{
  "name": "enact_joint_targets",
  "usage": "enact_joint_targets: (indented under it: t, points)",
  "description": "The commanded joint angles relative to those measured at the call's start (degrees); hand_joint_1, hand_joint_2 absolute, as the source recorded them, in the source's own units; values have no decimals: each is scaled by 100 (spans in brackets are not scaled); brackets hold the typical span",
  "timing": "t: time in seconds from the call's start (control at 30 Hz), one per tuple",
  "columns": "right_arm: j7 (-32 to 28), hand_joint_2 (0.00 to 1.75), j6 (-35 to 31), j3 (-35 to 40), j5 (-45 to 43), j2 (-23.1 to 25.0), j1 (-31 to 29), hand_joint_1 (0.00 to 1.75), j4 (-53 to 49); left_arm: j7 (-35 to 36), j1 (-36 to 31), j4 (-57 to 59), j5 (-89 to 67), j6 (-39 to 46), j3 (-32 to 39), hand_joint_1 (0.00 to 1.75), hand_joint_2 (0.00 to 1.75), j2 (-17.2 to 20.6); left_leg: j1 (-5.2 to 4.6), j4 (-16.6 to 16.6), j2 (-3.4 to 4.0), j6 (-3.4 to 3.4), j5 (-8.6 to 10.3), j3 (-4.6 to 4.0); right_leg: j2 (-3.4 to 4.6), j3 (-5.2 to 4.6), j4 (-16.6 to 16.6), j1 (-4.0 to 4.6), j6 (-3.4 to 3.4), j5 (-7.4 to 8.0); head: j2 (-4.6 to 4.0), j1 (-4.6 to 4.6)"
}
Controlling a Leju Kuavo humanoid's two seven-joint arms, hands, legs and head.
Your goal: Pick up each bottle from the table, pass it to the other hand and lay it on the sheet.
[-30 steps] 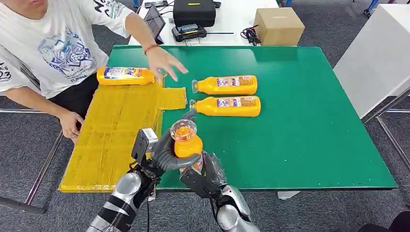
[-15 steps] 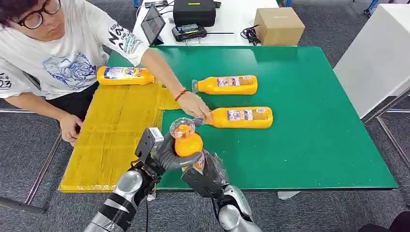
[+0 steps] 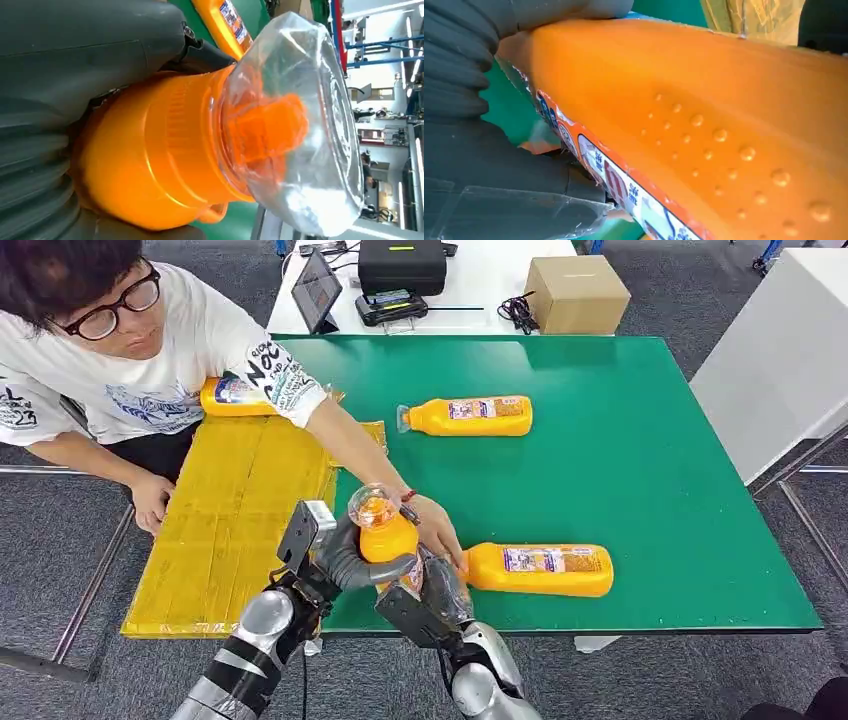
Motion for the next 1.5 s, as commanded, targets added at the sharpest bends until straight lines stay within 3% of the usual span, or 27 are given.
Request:
enact_joint_targets:
  t: [0.03, 0.07, 0.1, 0.37, 0.9, 1.13, 1.27, 1.37, 1.5]
  points:
    - [-91, 175, -344, 225, 65, -126, -401, 138, -376, 106, 103, 449, 35, 67, -61, 175, 175, 166, 1, -5, 26, -9, -6, 21, 23, 13, -3, 2, -11, 1, 0, -2]
    - [-89, 175, -512, 170, 71, -87, -361, 0, -465, 94, 115, 398, 30, 107, -41, 175, 175, 162, 5, -4, 31, -12, -9, 28, 27, 19, -4, 6, -15, 0, 0, 0]
    - [-108, 0, -584, 163, 67, -83, -332, 0, -611, 55, 130, 307, 57, 191, 33, 175, 175, 147, 0, -4, 23, -7, -6, 17, 21, 10, -3, 1, -10, 1, 0, 0]
    - [-530, 0, -954, 162, -330, -140, -81, 0, -1837, -31, -391, 62, -201, 722, 261, 175, 175, 186, 9, 9, 11, -13, -10, 16, 7, 12, 6, 10, -17, -6, 0, -4]
    - [-643, 0, -965, 294, -453, -136, -68, 0, -1965, -231, -774, -125, -684, 1496, 709, 175, 175, 245, 10, 2, 8, -10, -3, 15, 4, 12, -1, 10, -12, 0, 0, -2]
    - [-631, 0, -751, 135, -669, -57, -54, 0, -2018, -166, -1195, -411, -3722, 3240, 564, 175, 175, 571, 9, 8, 10, -10, -3, 8, 5, 5, 5, 9, -13, 0, 0, -2]
    - [-719, 0, -860, -5, -681, -19, 23, 0, -2277, 249, -1270, -389, -5609, 3931, 354, 175, 175, 819, 11, 5, 8, -13, -4, 16, 3, 12, 3, 12, -16, -3, 0, 0]
    - [-843, 0, -890, -86, -796, -61, 132, 0, -2674, 887, -1331, 49, -7576, 4182, 279, 175, 175, 970, 6, 2, 10, -9, -3, 14, 6, 8, 4, 6, -11, -2, 0, -2]
    - [-876, 0, -881, -102, -813, -124, 212, 0, -2970, 1185, -1444, 739, -8431, 4187, 353, 175, 175, 1049, 6, -3, 0, -11, -1, 24, -5, 20, -2, 7, -12, -4, 0, 0]
